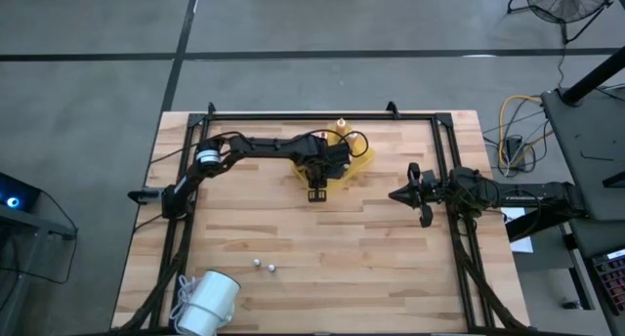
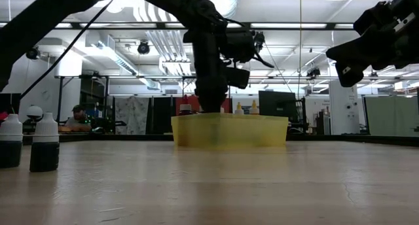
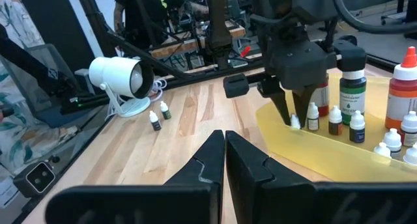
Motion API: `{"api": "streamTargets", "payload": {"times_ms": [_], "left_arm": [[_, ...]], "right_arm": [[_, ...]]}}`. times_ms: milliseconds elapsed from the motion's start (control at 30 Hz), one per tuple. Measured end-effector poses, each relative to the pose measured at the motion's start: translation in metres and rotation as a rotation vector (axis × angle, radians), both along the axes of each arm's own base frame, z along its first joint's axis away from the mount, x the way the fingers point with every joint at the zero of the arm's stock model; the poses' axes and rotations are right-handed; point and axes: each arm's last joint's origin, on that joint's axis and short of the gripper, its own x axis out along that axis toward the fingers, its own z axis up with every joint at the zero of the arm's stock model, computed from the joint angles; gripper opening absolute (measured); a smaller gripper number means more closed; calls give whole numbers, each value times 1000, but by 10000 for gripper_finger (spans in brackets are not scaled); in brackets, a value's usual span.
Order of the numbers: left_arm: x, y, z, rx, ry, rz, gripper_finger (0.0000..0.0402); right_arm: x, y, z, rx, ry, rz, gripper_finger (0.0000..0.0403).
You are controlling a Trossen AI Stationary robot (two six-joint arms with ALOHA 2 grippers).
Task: Pick & Place food coloring
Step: Put the small blue food coloring bottle into the yellow bin
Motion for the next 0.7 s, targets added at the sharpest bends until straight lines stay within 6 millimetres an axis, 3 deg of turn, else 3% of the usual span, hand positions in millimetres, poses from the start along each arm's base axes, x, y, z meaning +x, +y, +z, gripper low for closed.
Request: {"api": "streamTargets", "payload": {"times_ms": [700], "left_arm": [[-1, 6, -7, -22, -14, 121, 42]], "right_arm": [[0, 0, 0, 0, 0, 0, 9]]}}
